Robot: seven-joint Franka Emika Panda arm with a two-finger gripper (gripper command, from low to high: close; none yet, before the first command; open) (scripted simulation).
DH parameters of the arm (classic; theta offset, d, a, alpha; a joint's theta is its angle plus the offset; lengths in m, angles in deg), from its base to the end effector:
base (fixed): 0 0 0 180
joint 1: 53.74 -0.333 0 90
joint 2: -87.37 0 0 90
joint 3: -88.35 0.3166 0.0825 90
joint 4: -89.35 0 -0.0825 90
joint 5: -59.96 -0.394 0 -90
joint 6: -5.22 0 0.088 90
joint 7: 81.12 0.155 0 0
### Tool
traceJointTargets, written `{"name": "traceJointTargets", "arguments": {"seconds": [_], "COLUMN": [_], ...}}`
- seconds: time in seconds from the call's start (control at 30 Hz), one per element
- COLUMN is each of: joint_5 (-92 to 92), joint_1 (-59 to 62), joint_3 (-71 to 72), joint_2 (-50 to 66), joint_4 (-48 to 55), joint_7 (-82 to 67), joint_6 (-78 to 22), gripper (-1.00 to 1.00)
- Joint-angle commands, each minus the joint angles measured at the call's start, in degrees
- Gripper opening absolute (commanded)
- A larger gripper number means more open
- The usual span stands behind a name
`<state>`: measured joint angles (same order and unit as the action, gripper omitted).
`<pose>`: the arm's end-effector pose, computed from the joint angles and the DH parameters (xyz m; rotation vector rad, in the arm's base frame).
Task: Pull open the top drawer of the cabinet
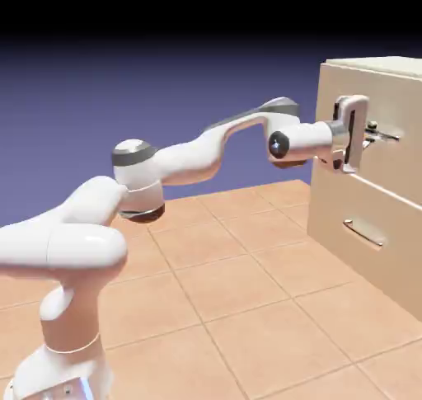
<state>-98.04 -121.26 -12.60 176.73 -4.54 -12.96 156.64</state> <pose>0.7335 0.0815 0.4633 -0.6145 1.4814 -0.6139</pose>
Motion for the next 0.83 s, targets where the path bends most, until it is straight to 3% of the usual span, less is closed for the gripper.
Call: {"name": "traceJointTargets", "arguments": {"seconds": [0.0, 0.67, 0.7, 0.8], "joint_5": [-0.12, 2.5, 2.5, 3.59], "joint_1": [-1.39, -33.73, -33.73, -37.88], "joint_3": [-0.11, -3.83, -3.83, -4.5], "joint_2": [0.11, 2.4, 2.4, 2.79], "joint_4": [-2.08, -43.21, -43.21, -47.21], "joint_7": [-0.33, -4.66, -4.66, -4.66], "joint_6": [-0.7, -9.52, -9.52, -9.41], "gripper": [-1.0, -1.0, 1.0, 1.0]}}
